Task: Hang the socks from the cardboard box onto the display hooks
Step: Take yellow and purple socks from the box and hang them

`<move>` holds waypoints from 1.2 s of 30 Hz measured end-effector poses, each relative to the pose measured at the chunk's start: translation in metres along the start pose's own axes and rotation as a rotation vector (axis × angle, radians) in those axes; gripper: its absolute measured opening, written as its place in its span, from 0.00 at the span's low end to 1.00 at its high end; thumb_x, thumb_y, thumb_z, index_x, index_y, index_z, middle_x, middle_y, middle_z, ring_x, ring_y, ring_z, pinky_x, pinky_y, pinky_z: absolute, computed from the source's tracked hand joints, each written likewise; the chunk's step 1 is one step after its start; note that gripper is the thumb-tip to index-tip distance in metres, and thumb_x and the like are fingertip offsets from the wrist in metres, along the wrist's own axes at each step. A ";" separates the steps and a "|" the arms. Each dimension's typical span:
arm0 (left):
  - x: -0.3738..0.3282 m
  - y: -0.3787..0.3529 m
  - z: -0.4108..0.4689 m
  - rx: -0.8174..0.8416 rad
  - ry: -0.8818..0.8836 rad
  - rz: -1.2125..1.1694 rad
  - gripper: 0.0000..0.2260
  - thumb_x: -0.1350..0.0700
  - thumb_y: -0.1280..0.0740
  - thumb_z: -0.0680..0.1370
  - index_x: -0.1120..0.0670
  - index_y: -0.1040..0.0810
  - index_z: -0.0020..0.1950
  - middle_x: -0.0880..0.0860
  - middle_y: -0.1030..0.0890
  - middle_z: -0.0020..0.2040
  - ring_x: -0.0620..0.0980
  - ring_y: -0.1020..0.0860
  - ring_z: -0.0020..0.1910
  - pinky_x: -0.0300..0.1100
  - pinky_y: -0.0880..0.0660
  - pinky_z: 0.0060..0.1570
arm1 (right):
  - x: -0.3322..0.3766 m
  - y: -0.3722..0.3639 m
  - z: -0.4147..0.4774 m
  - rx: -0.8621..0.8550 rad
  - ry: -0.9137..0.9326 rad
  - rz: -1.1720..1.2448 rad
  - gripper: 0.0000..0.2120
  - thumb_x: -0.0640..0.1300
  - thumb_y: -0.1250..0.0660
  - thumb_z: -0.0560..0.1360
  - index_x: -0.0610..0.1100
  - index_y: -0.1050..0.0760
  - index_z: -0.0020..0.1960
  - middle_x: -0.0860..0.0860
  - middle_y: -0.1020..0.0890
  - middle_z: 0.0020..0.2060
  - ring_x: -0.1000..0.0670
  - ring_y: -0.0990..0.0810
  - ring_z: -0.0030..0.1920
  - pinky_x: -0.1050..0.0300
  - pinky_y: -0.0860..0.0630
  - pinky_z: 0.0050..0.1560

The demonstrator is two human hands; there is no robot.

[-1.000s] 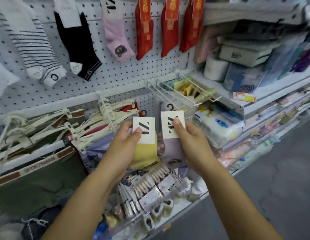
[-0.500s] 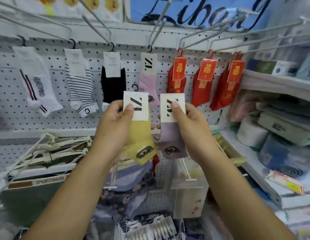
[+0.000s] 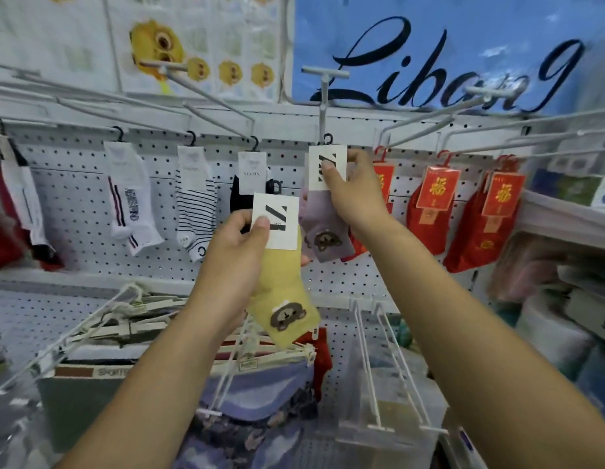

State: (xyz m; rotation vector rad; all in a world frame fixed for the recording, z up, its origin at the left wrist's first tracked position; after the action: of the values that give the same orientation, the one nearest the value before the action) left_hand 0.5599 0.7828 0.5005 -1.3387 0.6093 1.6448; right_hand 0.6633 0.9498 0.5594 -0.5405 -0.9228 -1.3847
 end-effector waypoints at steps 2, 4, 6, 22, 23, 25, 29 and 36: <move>-0.003 -0.001 -0.001 0.010 -0.011 0.009 0.09 0.51 0.42 0.86 0.51 0.24 0.60 0.56 0.12 0.47 0.60 0.13 0.43 0.61 0.18 0.51 | -0.005 -0.005 0.005 0.024 0.003 -0.033 0.13 0.47 0.34 0.81 0.44 0.30 0.63 0.56 0.22 0.49 0.59 0.23 0.46 0.68 0.29 0.39; -0.004 -0.001 0.000 0.026 -0.029 0.023 0.10 0.51 0.43 0.87 0.52 0.24 0.60 0.56 0.13 0.47 0.61 0.13 0.43 0.60 0.18 0.49 | -0.010 -0.008 0.009 0.032 -0.007 -0.043 0.14 0.47 0.34 0.81 0.44 0.30 0.64 0.60 0.25 0.47 0.56 0.22 0.49 0.67 0.28 0.41; -0.003 0.000 0.002 0.033 -0.035 0.048 0.10 0.51 0.43 0.87 0.51 0.24 0.60 0.56 0.12 0.47 0.61 0.13 0.43 0.59 0.17 0.48 | -0.014 -0.011 0.011 0.025 -0.017 -0.050 0.13 0.48 0.34 0.81 0.44 0.30 0.63 0.59 0.25 0.47 0.52 0.21 0.53 0.64 0.27 0.43; -0.001 -0.002 0.037 -0.047 -0.134 0.092 0.08 0.49 0.36 0.84 0.47 0.18 0.49 0.42 0.14 0.40 0.40 0.19 0.36 0.39 0.23 0.37 | 0.012 -0.003 -0.069 0.046 -0.124 0.140 0.20 0.60 0.40 0.81 0.44 0.22 0.53 0.46 0.16 0.48 0.49 0.16 0.46 0.50 0.17 0.44; -0.003 -0.005 0.036 -0.044 -0.134 0.086 0.08 0.49 0.35 0.84 0.46 0.18 0.49 0.43 0.14 0.41 0.40 0.18 0.37 0.40 0.22 0.39 | 0.016 -0.004 -0.076 0.092 -0.106 0.150 0.19 0.58 0.39 0.81 0.41 0.22 0.53 0.44 0.16 0.46 0.50 0.16 0.42 0.52 0.17 0.40; -0.001 -0.009 0.039 -0.025 -0.111 0.079 0.08 0.50 0.34 0.83 0.45 0.16 0.47 0.45 0.13 0.42 0.44 0.16 0.41 0.47 0.19 0.46 | 0.017 -0.004 -0.081 0.080 -0.037 0.096 0.13 0.49 0.36 0.82 0.39 0.23 0.52 0.48 0.18 0.39 0.60 0.20 0.32 0.66 0.24 0.31; 0.000 -0.002 0.046 -0.072 -0.133 0.097 0.06 0.50 0.35 0.83 0.48 0.18 0.53 0.47 0.13 0.49 0.49 0.15 0.50 0.51 0.17 0.54 | 0.009 0.001 -0.068 0.001 -0.064 0.031 0.07 0.46 0.35 0.81 0.42 0.23 0.51 0.50 0.16 0.42 0.60 0.21 0.35 0.67 0.27 0.33; -0.047 0.026 0.059 -0.237 -0.415 0.239 0.22 0.46 0.31 0.80 0.47 0.31 0.72 0.36 0.27 0.63 0.38 0.28 0.67 0.39 0.30 0.65 | 0.014 0.005 -0.020 -0.118 -0.034 0.006 0.07 0.48 0.35 0.81 0.44 0.25 0.55 0.46 0.16 0.45 0.50 0.18 0.45 0.57 0.24 0.41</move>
State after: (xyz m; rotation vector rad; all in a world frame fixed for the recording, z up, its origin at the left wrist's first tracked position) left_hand 0.5086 0.8031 0.5580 -1.0637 0.3416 2.1701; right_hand 0.6715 0.9268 0.5607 -0.6576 -0.8701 -1.4348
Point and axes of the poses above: each hand's wrist, its own z-axis towards the middle knuckle, its own y-axis out of the back of the hand, x = y × z, the point moved 2 cm from there along z, towards the middle knuckle
